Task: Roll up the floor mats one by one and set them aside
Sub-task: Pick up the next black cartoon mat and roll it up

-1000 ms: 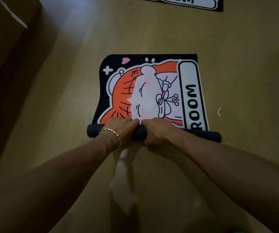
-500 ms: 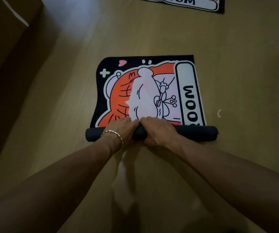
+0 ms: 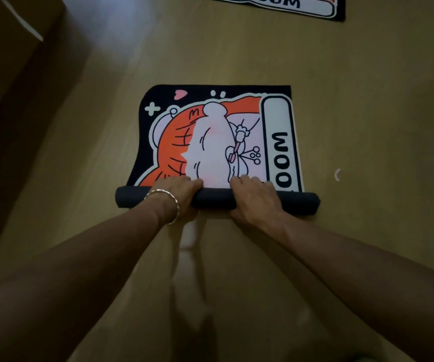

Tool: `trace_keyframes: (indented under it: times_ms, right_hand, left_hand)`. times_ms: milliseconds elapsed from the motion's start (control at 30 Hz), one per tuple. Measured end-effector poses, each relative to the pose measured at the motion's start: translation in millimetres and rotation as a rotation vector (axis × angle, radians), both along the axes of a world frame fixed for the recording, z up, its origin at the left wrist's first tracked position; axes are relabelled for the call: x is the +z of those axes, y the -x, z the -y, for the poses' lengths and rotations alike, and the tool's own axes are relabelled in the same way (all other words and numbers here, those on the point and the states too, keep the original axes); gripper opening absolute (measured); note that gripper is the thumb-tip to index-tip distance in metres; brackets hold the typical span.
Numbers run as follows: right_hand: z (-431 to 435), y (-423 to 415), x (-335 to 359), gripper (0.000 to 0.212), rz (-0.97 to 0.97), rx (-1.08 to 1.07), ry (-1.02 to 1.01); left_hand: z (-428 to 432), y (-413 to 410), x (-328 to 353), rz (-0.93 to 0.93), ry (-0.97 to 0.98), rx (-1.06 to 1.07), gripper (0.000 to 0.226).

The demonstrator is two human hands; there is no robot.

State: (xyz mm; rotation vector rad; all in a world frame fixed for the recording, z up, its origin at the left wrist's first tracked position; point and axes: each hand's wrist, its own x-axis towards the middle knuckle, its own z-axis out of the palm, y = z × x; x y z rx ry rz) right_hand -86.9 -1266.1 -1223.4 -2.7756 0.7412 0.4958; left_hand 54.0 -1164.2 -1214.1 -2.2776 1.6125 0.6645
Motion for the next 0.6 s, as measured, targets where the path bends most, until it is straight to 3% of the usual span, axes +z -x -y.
trace_keyframes:
  times_ms: [167, 267, 400, 467, 600]
  right_hand:
    - [-2.1, -5.0, 0.5, 0.04, -0.13, -0.04, -0.24]
    - [-5.3, -6.5, 5.0, 0.046, -0.214, -0.035, -0.335]
    - [-12.6, 0.0, 2.0, 0.047, -0.108, 0.106, -0.102]
    - [-11.3, -0.1, 1.0, 0.05, -0.126, 0.105, -0.08]
    - [-2.1, -4.1, 9.7, 0.053, -0.285, -0.016, -0.374]
  left_hand:
    - [3.2, 24.8, -6.9, 0.039, 0.023, -0.043, 0.043]
    - [8.5, 34.6, -11.6, 0.01, 0.026, -0.072, 0.035]
    - [7.6, 31.0, -12.0, -0.076, -0.037, 0.004, 0.035]
    - [7.0, 34.2, -9.0, -0.052, 0.006, -0.014, 0.038]
    - [7.6, 46.4, -6.9, 0.002, 0.038, -0.063, 0.036]
